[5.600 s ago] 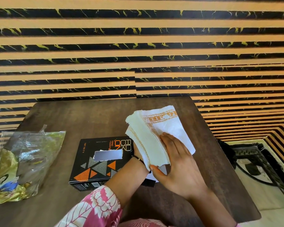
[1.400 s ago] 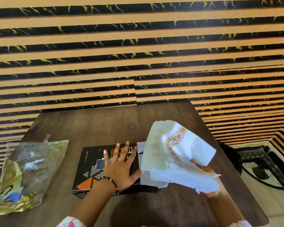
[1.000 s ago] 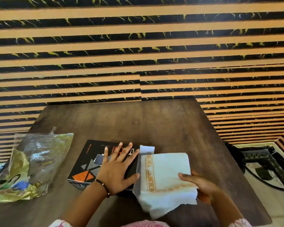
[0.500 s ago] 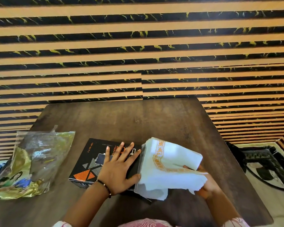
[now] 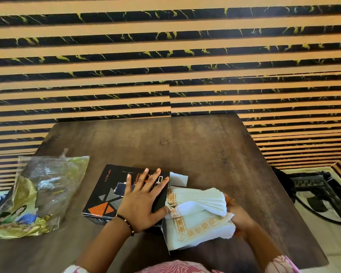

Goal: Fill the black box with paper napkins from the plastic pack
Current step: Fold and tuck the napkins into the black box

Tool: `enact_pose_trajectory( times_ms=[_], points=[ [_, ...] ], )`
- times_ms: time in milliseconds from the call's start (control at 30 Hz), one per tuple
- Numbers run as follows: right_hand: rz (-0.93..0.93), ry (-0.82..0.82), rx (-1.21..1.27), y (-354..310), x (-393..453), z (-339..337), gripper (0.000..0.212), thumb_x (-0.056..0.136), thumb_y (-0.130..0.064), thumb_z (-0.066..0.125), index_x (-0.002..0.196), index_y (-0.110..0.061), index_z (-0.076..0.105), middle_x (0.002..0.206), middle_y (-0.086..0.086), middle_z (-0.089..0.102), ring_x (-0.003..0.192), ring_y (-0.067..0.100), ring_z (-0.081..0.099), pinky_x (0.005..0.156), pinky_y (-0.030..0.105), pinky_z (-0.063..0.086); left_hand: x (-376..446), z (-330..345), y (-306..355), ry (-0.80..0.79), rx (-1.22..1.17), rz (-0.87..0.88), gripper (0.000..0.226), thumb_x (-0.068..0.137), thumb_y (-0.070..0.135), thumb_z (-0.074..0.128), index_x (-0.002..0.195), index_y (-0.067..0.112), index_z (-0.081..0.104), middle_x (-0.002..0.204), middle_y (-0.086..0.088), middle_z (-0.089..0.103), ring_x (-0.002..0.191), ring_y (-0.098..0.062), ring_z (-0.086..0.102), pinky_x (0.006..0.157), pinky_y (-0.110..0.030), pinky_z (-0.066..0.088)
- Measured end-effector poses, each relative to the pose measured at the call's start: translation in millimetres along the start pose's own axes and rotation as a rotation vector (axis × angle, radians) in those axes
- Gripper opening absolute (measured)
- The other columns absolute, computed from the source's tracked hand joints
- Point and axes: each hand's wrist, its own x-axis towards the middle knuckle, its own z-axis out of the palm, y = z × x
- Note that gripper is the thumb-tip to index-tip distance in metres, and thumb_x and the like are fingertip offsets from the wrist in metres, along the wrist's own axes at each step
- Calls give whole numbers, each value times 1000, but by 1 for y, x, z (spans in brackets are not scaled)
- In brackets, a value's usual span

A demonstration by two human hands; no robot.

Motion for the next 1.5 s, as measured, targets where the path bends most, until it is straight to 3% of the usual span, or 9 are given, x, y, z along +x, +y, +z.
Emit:
enact_pose_trajectory(
  times_ms=[100, 267, 433, 667, 900, 1000, 1233, 1400, 1500],
  points=[
    [-37, 18, 99, -3, 6, -1, 39, 81, 10, 59, 116, -6, 55, 85, 2, 76, 82, 26, 70, 58, 26, 57, -1, 0, 0, 21, -24, 0, 78, 74, 80, 14, 142, 43, 3, 152, 13, -10, 142, -20, -14, 109, -58, -14],
    [148, 126, 347, -5, 20, 11, 24, 97, -8, 31, 103, -9, 55, 80, 11, 65, 71, 26, 60, 70, 37, 49, 0, 1, 0, 6, -36, -14, 76, 75, 70, 24, 142, 42, 5, 152, 14, -11, 142, -20, -15, 109, -58, -15],
    [139, 98, 294, 12, 16, 11, 25, 94, -10, 39, 98, -18, 62, 74, 8, 71, 69, 25, 62, 44, 29, 50, 1, 1, 0, -2, -28, -23, 75, 75, 71, 20, 142, 43, 1, 152, 14, -14, 141, -19, -18, 109, -57, -16],
    [95, 43, -70, 32, 5, -2, 51, 80, -3, 65, 121, -29, 47, 113, 9, 68, 102, 30, 66, 84, 50, 54, 2, 3, 0, 8, -53, -57, 76, 73, 78, 1, 141, 45, 1, 153, 15, -10, 141, -18, -16, 109, -57, -16],
    [151, 31, -174, 11, 13, -1, 34, 79, -36, 64, 109, -35, 48, 110, -1, 67, 102, 22, 63, 72, 36, 52, 6, -3, 27, 35, -102, -281, 67, 76, 64, 22, 138, 40, 23, 154, 9, 19, 144, -24, 6, 108, -65, 1],
    [139, 50, -203, 10, 16, -1, 50, 64, -52, 64, 109, -35, 50, 109, -1, 69, 103, 23, 64, 79, 42, 54, 17, -10, 37, 70, -125, -360, 54, 82, 53, 43, 132, 35, 31, 143, 6, 32, 138, -27, 18, 108, -65, 11],
    [151, 65, -203, 13, 21, -3, 46, 75, -43, 66, 117, -28, 52, 105, 1, 72, 99, 22, 67, 74, 38, 54, 46, -13, 43, 104, -135, -497, 44, 78, 44, 58, 115, 25, 43, 122, -3, 40, 122, -28, 37, 107, -67, 15],
    [165, 88, -203, 15, 25, -4, 34, 83, -37, 62, 115, -29, 51, 109, 2, 69, 104, 25, 63, 88, 50, 50, 50, -5, 40, 45, -154, -489, 56, 81, 49, 52, 130, 27, 35, 140, -5, 38, 140, -29, 14, 105, -69, -3],
    [153, 111, -184, 14, 26, -1, 29, 85, -38, 59, 112, -32, 49, 109, 1, 68, 103, 24, 62, 81, 45, 50, 43, -10, 36, 120, -250, -360, 58, 82, 45, 52, 135, 36, 29, 146, 2, 29, 143, -30, -6, 103, -70, -9]
  ],
)
